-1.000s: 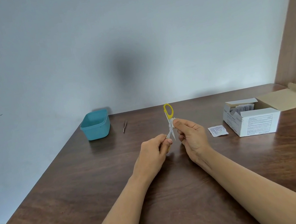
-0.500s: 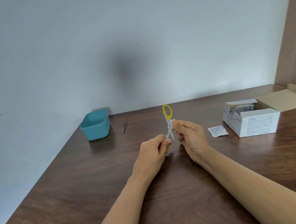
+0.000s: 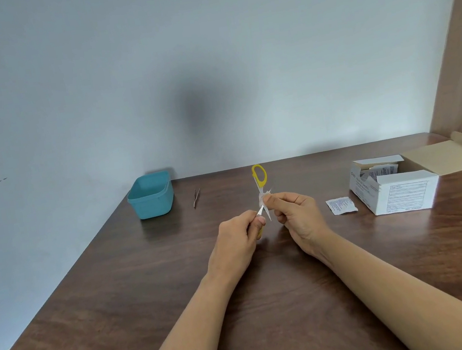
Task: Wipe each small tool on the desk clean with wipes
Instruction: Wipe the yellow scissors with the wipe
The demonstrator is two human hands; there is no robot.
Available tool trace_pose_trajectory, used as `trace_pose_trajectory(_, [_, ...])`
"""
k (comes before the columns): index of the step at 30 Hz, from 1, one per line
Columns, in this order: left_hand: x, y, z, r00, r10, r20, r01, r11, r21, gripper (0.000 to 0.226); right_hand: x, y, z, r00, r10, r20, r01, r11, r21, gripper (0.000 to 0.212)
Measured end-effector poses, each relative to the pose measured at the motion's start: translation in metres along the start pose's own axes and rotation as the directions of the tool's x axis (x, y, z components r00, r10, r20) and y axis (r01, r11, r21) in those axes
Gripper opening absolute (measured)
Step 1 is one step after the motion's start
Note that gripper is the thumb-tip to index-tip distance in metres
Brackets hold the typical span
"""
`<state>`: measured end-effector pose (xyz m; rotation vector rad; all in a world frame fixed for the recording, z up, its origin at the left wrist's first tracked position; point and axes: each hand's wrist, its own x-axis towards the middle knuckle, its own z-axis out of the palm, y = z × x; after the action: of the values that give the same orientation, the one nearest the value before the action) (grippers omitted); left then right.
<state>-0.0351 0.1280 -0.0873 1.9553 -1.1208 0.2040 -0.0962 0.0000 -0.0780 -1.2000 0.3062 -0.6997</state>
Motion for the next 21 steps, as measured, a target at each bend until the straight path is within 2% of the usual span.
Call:
trace_pose_trajectory(4, [0.0018, -0.0002, 0.0009, 1.000, 0.000, 0.000, 0.000, 1.000, 0.013, 0.033, 0.0000, -0.0004, -0.0004, 1.000, 0.014, -0.014, -0.014, 1.000, 0.020, 0.010])
trace_pose_trajectory(9, [0.0029, 0.0005, 0.0020, 0.999, 0.022, 0.047, -0.024, 0.999, 0.033, 0.030, 0.0008, 0.0009, 0.0004, 0.996, 0.012, -0.088, -0.006, 0.997, 0.075, 0.018])
trace_pose_trajectory(13, [0.0030, 0.0027, 0.0021, 0.998, 0.037, 0.048, -0.038, 0.999, 0.020, 0.028, 0.0007, 0.0015, 0.0000, 0.995, -0.015, -0.100, 0.024, 0.996, 0.088, 0.012])
trace_pose_trajectory(21, [0.0032, 0.0016, 0.0027, 0.997, 0.038, 0.060, -0.040, 0.999, 0.033, 0.029, -0.0010, -0.0024, 0.0012, 0.992, 0.002, -0.127, 0.016, 0.989, 0.144, 0.011])
